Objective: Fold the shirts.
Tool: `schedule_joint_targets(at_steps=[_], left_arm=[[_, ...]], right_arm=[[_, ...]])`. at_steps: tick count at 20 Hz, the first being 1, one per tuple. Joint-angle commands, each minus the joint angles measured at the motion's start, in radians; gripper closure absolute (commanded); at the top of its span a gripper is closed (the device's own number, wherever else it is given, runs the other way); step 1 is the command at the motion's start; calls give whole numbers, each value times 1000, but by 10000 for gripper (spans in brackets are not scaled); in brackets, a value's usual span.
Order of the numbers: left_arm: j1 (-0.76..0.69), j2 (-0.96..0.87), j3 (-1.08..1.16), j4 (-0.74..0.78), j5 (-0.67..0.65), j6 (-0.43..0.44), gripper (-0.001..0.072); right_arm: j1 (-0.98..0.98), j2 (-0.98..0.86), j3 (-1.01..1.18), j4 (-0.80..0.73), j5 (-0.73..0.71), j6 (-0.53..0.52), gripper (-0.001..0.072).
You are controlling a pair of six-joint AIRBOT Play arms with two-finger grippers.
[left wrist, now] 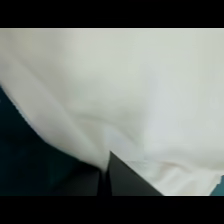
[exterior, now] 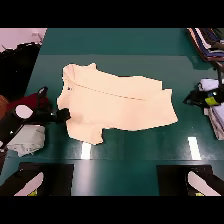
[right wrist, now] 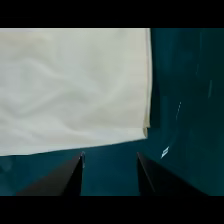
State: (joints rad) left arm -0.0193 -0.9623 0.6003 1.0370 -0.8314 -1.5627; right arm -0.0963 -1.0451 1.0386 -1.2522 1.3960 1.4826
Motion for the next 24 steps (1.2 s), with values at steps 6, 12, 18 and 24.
schedule_joint_targets(at_steps=[6,12,18,24], left_arm=[[-4,-1,121,-1,-53,26,681],[-4,-1,121,-1,-68,26,681],[-3,0,126,3,-129,26,682],[-3,109,451,40,-233,26,683]], right_arm=[[-273,-84,-400,342,-77,-136,204],[-152,-226,-370,434,-211,-166,249],[-33,-241,-294,339,-219,-167,694],[-28,49,-29,332,-217,-167,695]])
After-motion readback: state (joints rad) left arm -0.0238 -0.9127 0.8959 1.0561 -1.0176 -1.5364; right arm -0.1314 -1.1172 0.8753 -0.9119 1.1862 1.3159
